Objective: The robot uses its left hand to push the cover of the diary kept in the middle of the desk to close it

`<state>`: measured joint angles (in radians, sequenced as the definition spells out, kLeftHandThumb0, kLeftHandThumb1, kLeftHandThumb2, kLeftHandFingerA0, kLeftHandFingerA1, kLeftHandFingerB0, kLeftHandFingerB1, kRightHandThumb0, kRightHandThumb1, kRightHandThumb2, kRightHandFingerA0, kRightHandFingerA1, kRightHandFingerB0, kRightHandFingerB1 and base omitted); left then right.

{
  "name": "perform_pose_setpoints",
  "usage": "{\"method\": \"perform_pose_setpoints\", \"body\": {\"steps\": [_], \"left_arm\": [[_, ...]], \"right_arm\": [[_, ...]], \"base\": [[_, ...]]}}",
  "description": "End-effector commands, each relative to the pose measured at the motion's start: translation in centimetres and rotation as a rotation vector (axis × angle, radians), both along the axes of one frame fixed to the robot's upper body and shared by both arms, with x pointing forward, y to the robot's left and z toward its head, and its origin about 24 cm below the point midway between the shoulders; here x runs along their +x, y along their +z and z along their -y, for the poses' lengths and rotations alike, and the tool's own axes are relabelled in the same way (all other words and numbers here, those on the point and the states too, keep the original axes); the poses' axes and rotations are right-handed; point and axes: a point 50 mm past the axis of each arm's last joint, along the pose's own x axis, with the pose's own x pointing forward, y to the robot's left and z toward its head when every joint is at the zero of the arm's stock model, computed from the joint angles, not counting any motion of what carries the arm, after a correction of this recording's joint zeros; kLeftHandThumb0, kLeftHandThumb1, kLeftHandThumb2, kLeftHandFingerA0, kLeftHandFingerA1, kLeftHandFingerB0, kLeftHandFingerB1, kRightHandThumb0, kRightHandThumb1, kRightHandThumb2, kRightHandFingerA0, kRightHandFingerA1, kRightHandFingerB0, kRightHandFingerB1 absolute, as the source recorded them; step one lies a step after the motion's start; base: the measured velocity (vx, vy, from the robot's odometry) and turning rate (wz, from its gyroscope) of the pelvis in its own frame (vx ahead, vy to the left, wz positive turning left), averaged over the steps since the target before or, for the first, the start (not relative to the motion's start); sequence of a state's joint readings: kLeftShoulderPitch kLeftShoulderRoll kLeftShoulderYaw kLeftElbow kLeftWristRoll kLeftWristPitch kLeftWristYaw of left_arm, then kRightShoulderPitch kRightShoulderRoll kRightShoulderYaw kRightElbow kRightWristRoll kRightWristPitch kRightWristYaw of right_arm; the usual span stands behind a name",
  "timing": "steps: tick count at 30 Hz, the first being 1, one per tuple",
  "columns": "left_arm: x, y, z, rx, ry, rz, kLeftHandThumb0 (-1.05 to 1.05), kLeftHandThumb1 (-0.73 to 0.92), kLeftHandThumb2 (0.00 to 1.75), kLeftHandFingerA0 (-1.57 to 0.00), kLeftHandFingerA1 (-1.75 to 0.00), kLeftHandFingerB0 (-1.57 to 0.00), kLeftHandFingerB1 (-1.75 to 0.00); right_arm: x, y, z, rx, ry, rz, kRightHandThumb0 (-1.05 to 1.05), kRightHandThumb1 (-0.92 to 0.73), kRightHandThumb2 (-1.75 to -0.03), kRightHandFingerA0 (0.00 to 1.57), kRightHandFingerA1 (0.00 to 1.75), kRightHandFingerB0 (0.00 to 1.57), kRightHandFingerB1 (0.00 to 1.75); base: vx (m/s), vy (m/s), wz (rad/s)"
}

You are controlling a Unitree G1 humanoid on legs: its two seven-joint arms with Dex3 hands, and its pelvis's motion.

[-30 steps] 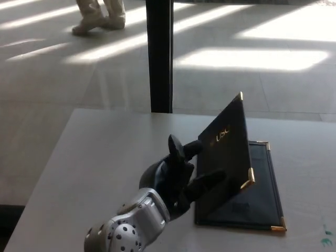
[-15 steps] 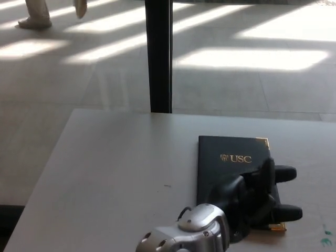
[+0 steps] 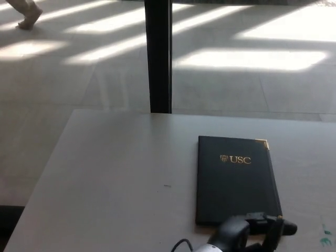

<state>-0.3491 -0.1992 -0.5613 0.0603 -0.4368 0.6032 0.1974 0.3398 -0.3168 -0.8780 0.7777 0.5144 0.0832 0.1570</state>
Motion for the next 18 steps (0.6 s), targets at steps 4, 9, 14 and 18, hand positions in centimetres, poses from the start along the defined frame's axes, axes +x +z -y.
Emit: {"method": "perform_pose_setpoints", "body": {"steps": [4,9,14,18], "left_arm": [[3.2,5.5,-4.0,-0.282,0.199,0.046,-1.05,0.92,0.69,-0.53,-0.71,-0.48,-0.63],[4.8,9.4,-8.6,-0.54,0.316,0.108,-1.05,0.92,0.69,-0.53,-0.69,-0.41,-0.63],[4.6,11.5,-12.5,-0.62,0.454,0.175,-0.96,0.92,0.77,-0.47,-0.66,-0.31,-0.55],[4.3,10.4,-17.5,-0.404,0.647,0.285,-0.91,0.92,0.83,-0.43,-0.59,-0.32,-0.49]], "right_arm": [[-0.9,0.4,0.2,-0.01,0.005,-0.013,-0.9,-0.9,-0.67,0.65,0.75,0.6,0.59],[-1.4,-0.2,0.1,-0.007,-0.024,-0.035,-0.82,-0.65,-1.16,0.73,0.8,0.55,0.63],[-1.3,0.0,-0.3,-0.011,-0.018,-0.02,-0.91,-0.87,-0.66,0.75,0.8,0.65,0.59],[-1.4,0.0,-0.2,0.006,-0.01,-0.014,-0.89,-0.88,-0.66,0.69,0.72,0.61,0.54]], "base": [[0.0,0.0,0.0],[0.0,0.0,0.0],[0.0,0.0,0.0],[0.0,0.0,0.0]]}}
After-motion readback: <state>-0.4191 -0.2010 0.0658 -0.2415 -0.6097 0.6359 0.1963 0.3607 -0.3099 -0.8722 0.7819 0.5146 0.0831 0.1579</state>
